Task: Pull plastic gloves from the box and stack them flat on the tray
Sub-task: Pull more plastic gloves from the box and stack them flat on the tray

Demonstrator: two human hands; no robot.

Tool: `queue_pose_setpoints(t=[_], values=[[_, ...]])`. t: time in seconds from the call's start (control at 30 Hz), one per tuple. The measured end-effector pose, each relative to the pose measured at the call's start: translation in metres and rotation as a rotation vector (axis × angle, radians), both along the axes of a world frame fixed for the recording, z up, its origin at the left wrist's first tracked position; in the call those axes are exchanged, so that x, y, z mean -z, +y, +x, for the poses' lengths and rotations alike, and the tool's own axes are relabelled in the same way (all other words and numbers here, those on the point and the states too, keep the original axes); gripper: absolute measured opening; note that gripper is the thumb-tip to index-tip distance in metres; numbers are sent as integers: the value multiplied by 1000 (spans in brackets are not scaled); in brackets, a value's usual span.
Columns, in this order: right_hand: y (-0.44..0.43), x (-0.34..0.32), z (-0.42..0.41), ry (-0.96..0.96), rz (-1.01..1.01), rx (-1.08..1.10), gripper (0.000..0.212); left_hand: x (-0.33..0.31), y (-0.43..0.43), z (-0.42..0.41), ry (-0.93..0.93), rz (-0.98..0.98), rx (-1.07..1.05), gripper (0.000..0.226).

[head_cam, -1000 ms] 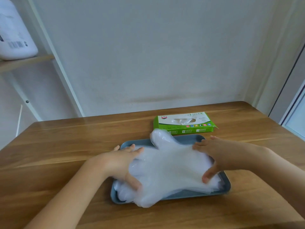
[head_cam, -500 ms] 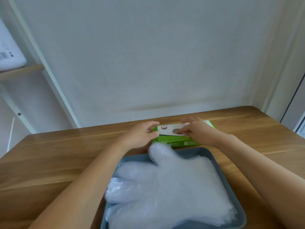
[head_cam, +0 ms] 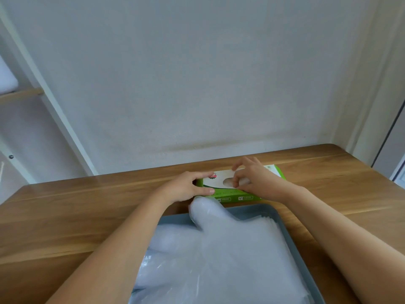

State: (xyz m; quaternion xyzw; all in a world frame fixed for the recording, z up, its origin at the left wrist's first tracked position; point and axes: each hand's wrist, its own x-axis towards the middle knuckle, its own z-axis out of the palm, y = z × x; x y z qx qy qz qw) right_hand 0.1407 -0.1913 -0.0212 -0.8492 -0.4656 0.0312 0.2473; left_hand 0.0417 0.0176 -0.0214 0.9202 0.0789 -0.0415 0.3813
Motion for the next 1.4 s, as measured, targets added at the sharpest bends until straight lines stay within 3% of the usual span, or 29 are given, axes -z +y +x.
queue_pose_setpoints(t=[0.3,0.53,0.63,0.73,0.87,0.93,1.0,1.07,1.23,1.4], values=[[-14,-5,7,214,170,54,18,9,3,1,-18,-146,-39,53],[-21,-11,20,598,743,233,18,9,3,0,-32,-158,-25,51],[-24,-37,19,703,1000,169,21,10,3,2,-21,-146,-51,58],[-28,-75,2,777,1121,3,13,6,3,2,12,-136,-55,57],[-32,-107,-29,885,1037,-174,13,-19,-6,-3,-49,-101,-111,38],[-31,-111,-41,903,915,-217,12,-37,-15,-11,-147,-414,-203,33],[-28,-109,-50,910,819,-230,13,-52,-21,-18,-192,-881,-217,57],[-25,-106,-57,901,746,-231,15,-62,-29,-33,-188,-1092,-133,78],[-15,-101,-75,821,620,-238,15,-57,-42,-70,-208,-1095,1,94],[-7,-92,-93,719,524,-207,12,-48,-60,-93,-428,-1065,-215,41]])
